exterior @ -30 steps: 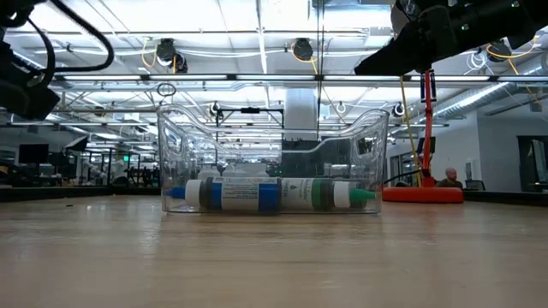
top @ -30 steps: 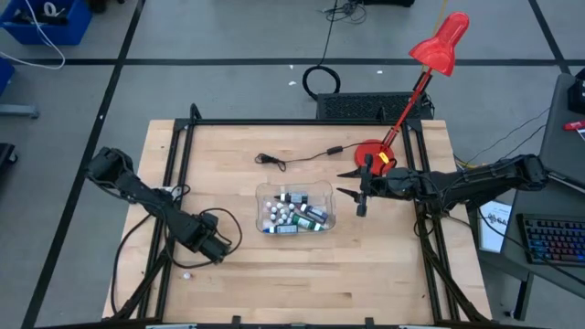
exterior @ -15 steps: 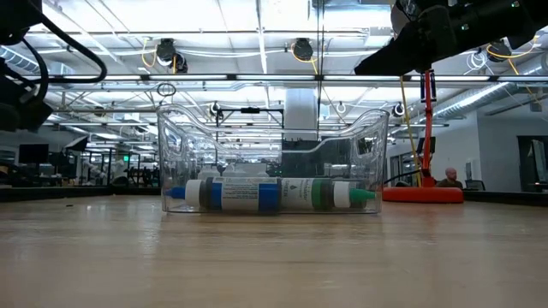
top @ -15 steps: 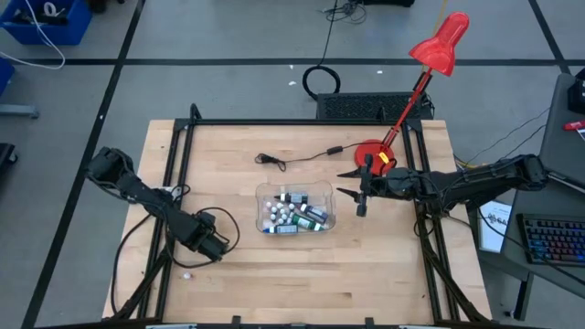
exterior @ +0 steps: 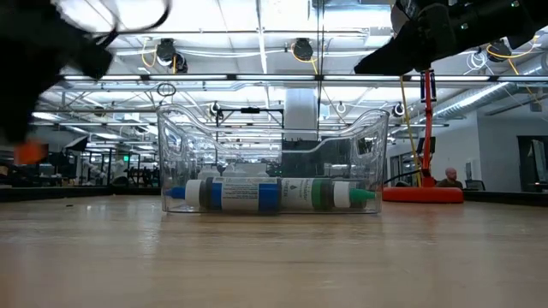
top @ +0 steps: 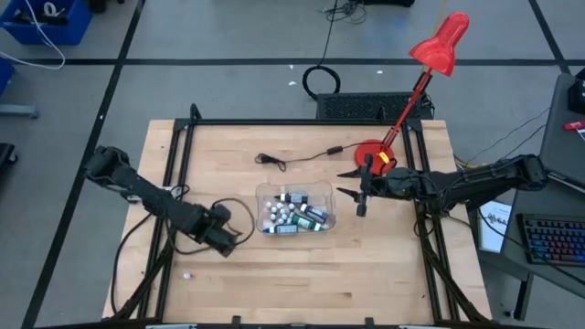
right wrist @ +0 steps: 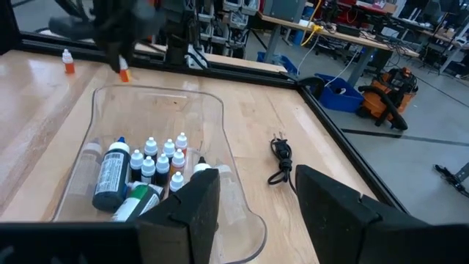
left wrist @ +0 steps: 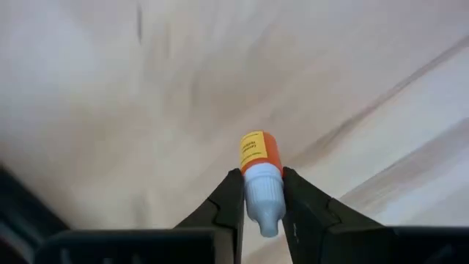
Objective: Pick & Place food coloring
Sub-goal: Put the small orange food coloring bottle into the transparent bin
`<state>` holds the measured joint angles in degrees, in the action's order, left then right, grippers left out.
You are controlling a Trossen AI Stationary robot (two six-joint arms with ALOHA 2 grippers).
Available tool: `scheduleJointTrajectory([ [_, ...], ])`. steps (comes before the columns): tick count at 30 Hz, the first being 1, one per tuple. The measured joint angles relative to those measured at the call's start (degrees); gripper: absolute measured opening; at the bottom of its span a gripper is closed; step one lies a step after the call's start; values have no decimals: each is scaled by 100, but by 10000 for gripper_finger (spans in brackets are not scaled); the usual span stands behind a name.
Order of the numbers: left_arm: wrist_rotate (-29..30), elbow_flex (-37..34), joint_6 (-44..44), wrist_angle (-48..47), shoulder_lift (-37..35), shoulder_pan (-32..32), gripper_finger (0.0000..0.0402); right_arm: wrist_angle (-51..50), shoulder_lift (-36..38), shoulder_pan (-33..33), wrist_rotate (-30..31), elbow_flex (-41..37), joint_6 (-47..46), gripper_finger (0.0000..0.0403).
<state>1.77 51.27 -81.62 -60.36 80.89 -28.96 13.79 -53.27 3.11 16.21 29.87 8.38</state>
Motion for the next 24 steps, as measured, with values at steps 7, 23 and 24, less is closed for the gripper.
scheduleJointTrajectory([
  [7, 1064, 1710, 2539, -277, -24, 881, 68, 165, -1, 0, 0, 0, 28, 171],
  [23, -110, 4211, 7396, -281, 2527, 3013, 68, 144, 0, 0, 0, 0, 41, 171],
  [24, -214, 4211, 7517, -241, 2692, 3053, 68, 133, -1, 0, 0, 0, 42, 171],
])
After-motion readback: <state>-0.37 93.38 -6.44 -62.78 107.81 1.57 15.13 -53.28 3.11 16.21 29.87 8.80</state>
